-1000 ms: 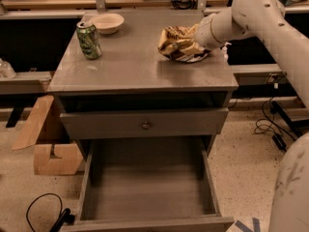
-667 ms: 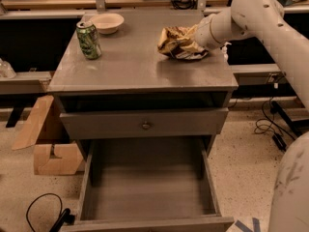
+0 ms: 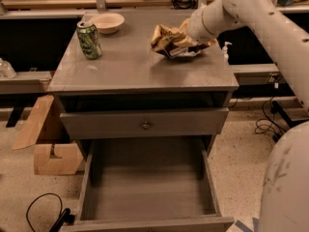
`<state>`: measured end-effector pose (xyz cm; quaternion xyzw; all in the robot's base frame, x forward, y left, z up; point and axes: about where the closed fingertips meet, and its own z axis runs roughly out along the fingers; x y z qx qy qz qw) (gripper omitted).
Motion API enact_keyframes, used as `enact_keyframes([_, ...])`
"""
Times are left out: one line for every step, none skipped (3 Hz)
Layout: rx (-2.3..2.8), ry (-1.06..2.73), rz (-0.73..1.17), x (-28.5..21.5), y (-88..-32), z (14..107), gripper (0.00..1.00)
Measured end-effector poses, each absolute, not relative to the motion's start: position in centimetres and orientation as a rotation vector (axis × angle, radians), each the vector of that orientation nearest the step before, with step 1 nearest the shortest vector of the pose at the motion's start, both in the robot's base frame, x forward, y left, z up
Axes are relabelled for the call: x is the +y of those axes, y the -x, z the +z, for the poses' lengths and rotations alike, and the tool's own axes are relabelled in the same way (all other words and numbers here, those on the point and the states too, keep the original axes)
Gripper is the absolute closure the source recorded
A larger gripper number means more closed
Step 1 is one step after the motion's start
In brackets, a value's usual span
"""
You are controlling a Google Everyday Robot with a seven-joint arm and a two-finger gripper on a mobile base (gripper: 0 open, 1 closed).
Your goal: Place brown chip bag into middle drawer
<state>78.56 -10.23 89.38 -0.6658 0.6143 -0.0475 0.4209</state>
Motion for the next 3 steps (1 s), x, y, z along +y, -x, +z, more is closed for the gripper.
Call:
enact_keyframes([1.456, 1.789, -0.183, -7.0, -76.5, 94.3, 1.00])
enact_keyframes([1.398, 1.855, -0.207, -4.6, -73.2, 98.0, 1.00])
enact_keyframes([1.381, 1.826, -0.188, -3.5, -68.2, 101.3, 1.00])
